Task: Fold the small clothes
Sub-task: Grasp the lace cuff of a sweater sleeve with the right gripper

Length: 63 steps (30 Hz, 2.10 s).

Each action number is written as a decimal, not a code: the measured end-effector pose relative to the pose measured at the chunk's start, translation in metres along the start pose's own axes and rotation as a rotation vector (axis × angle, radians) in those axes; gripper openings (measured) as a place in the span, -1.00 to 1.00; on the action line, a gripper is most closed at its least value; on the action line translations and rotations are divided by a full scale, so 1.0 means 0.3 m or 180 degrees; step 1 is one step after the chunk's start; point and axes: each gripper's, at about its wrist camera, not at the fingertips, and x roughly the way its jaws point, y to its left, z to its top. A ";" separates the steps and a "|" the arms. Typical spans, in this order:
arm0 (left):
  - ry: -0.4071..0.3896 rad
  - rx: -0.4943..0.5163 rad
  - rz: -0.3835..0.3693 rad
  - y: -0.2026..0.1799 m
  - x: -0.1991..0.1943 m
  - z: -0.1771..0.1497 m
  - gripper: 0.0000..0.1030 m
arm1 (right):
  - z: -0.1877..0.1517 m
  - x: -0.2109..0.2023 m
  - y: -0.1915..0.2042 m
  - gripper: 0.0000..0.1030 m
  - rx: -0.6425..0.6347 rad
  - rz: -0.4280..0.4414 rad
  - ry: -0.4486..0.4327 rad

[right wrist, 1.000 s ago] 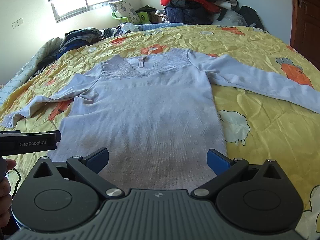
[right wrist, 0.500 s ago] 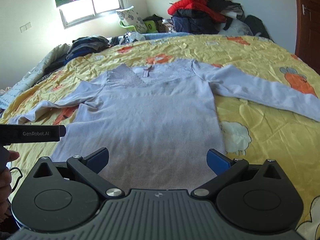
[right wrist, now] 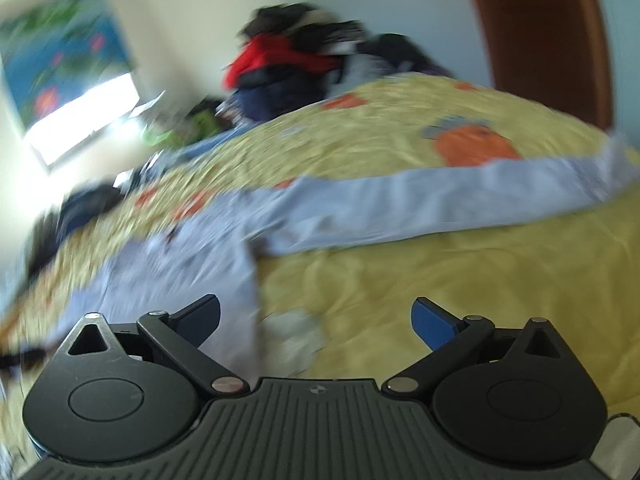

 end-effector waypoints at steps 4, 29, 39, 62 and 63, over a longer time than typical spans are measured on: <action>0.0053 -0.0001 0.0011 0.001 0.010 -0.014 1.00 | 0.042 0.020 -0.248 0.78 0.0746 -0.0226 -0.0192; 0.0203 0.0074 0.0225 0.001 0.061 -0.037 1.00 | 0.166 0.238 -0.649 -0.40 0.1907 -0.0471 -0.1047; 0.0244 0.0074 0.0329 0.024 0.084 -0.045 1.00 | 0.224 0.268 -0.603 -0.75 0.1709 -0.0392 -0.0971; 0.0287 0.0004 0.0407 0.074 0.120 -0.059 1.00 | 0.235 0.408 0.159 -0.76 0.0512 0.1081 -0.0236; 0.0290 -0.0007 0.0413 0.079 0.122 -0.060 1.00 | 0.228 0.415 0.185 -0.76 0.0478 0.1119 -0.0193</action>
